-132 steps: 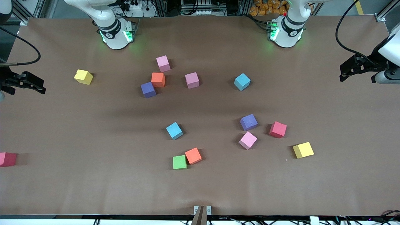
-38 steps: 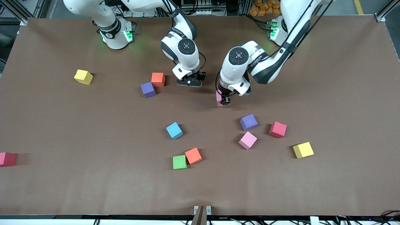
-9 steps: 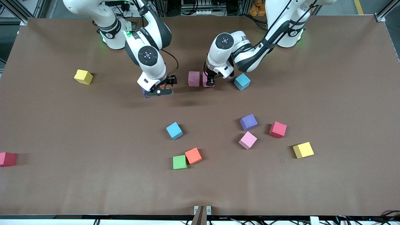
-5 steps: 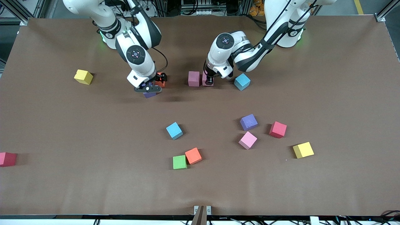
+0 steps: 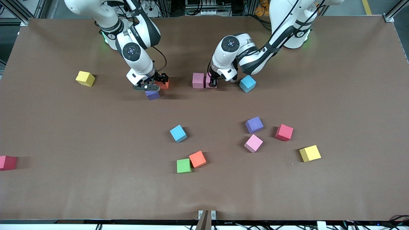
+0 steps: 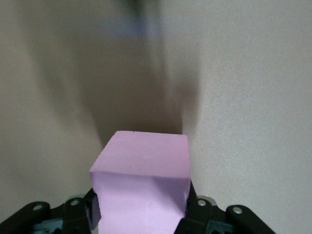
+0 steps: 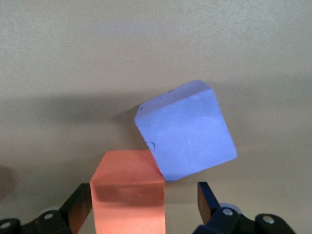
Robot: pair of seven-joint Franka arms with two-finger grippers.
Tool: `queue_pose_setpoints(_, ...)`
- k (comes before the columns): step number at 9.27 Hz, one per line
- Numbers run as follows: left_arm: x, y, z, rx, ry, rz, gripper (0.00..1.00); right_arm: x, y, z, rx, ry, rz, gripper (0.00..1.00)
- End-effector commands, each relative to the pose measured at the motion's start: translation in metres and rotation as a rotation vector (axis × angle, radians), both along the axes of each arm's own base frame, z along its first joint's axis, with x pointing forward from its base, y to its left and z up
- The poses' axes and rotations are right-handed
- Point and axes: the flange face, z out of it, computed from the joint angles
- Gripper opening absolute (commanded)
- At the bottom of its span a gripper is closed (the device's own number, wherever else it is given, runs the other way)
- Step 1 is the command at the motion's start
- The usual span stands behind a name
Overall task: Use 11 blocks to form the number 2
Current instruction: 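Grasp the orange cube with the right gripper while the left holds pink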
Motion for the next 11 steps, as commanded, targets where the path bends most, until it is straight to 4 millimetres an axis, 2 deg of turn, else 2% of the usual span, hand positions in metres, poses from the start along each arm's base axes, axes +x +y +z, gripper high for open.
queue_pose_setpoints(1,0.007,-0.011,-0.002,-0.031,0.009,0.005,0.00,-0.009,0.000,0.007,0.029,-0.002,-0.006,0.96)
queue_pose_setpoints(6,0.006,-0.015,-0.009,-0.032,0.031,0.007,0.00,-0.013,0.008,0.001,0.027,-0.015,0.015,0.96)
queue_pose_setpoints(11,0.001,-0.016,-0.015,-0.023,0.050,0.024,0.00,-0.019,0.014,-0.016,0.010,-0.022,0.037,0.96)
